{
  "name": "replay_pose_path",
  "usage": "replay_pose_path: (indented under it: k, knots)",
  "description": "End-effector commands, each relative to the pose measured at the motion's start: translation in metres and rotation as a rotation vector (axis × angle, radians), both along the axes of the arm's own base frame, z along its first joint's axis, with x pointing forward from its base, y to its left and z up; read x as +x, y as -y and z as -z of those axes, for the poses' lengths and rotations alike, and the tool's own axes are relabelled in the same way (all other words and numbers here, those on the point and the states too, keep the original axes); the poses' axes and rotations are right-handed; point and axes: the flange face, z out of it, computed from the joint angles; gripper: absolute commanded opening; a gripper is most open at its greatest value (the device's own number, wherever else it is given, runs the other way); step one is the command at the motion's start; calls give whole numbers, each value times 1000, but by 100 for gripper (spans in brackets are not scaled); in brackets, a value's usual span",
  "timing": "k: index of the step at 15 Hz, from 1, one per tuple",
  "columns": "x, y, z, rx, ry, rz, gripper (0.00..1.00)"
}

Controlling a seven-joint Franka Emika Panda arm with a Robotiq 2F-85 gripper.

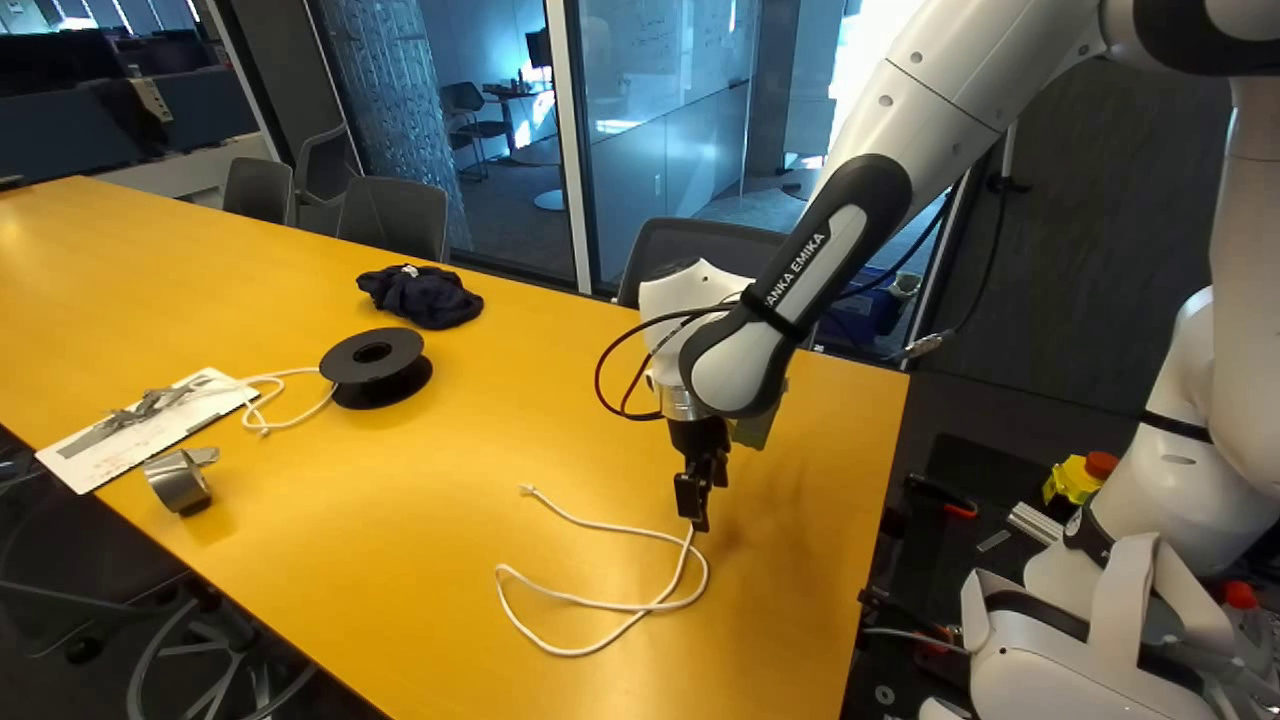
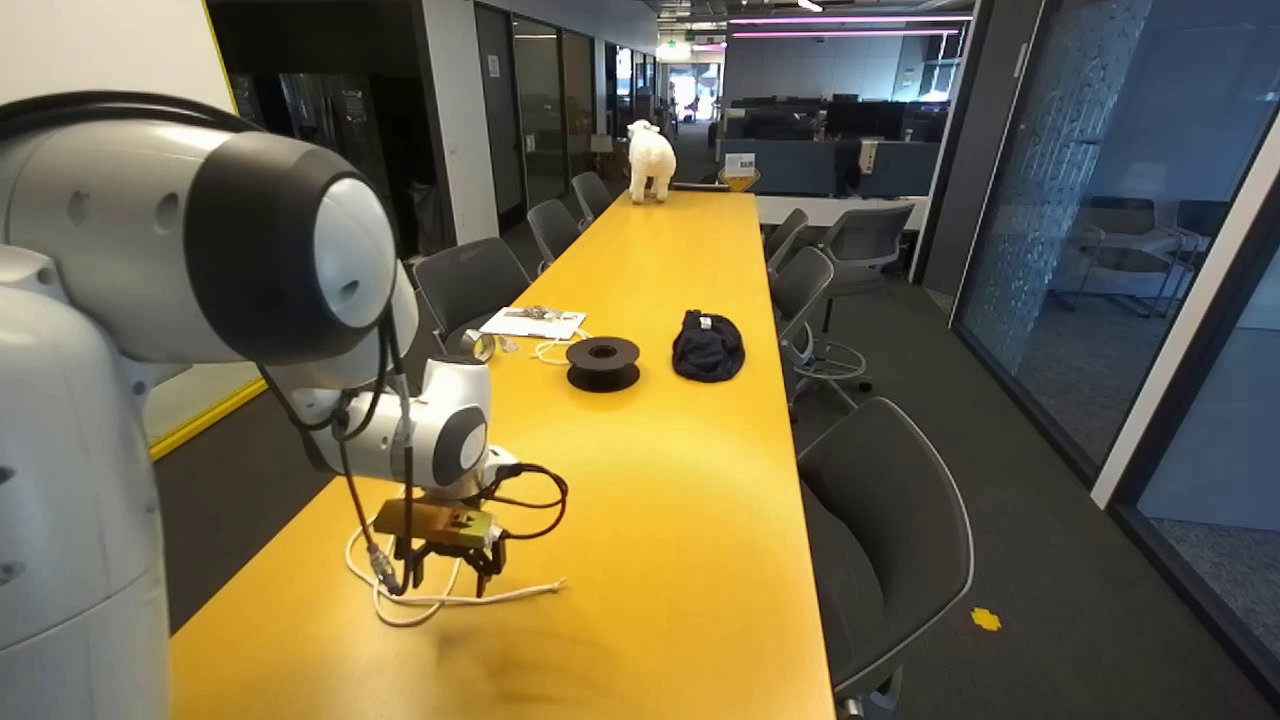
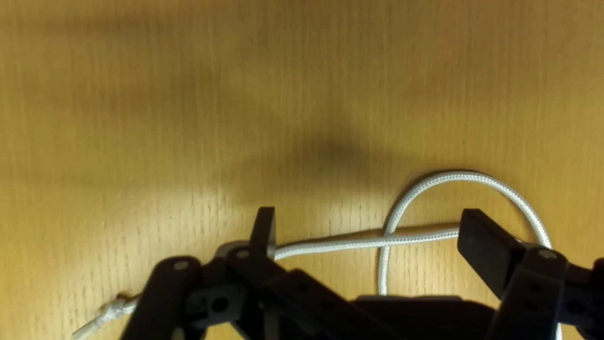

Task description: Straighten out the rope

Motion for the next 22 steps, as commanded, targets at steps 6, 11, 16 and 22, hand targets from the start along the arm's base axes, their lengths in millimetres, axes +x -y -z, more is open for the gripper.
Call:
replay_pose_path:
  k: [6, 11, 16, 22]
  knots:
    - [27, 18, 17, 31, 127, 366, 100]
    - [41, 49, 24, -64, 296, 535, 100]
    - [49, 68, 33, -205, 338, 640, 100]
    - [46, 61, 38, -217, 192, 797, 100]
